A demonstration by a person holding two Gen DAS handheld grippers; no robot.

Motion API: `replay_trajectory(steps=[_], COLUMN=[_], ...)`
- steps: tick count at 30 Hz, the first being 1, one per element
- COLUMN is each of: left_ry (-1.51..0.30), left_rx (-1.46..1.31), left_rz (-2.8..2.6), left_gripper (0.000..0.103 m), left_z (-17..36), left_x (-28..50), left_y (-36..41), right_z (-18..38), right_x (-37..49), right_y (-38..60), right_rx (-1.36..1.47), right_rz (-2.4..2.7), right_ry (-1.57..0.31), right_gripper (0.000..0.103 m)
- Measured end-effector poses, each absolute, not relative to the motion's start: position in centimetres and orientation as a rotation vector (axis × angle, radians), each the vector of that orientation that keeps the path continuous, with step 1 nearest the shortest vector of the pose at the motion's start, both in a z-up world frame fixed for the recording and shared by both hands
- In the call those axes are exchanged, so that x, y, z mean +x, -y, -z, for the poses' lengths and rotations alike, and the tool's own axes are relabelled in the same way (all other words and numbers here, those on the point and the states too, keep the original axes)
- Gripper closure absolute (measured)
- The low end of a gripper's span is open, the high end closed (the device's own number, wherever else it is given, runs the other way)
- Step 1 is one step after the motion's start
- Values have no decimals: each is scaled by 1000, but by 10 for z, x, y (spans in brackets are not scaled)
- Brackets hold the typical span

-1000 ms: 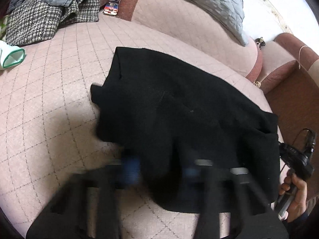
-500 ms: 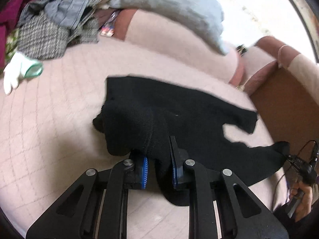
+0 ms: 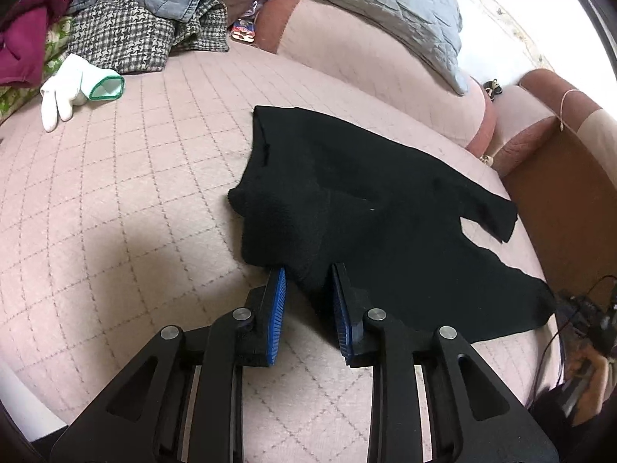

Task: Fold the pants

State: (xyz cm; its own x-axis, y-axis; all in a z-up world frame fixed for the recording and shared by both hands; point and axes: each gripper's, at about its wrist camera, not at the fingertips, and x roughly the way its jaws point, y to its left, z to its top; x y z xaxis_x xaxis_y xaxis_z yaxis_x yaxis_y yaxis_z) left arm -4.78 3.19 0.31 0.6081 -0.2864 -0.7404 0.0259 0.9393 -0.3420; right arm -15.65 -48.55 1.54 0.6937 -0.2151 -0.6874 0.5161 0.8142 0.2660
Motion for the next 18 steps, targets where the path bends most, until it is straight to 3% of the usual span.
replay_trajectory(steps=[9,18], left_ry=[-883,-784], left_rx=[-329,-370], left_rz=[132,26], left_gripper=[79,79], left_z=[-6,-16], left_x=[-43,-64], left_y=[-27,-66], right_z=[-30,0], right_x=[-143,-108], right_y=[420,368], right_rx=[389,360], right_rz=[75,-61], right_ry=[-670,-784], right_gripper=[51,49])
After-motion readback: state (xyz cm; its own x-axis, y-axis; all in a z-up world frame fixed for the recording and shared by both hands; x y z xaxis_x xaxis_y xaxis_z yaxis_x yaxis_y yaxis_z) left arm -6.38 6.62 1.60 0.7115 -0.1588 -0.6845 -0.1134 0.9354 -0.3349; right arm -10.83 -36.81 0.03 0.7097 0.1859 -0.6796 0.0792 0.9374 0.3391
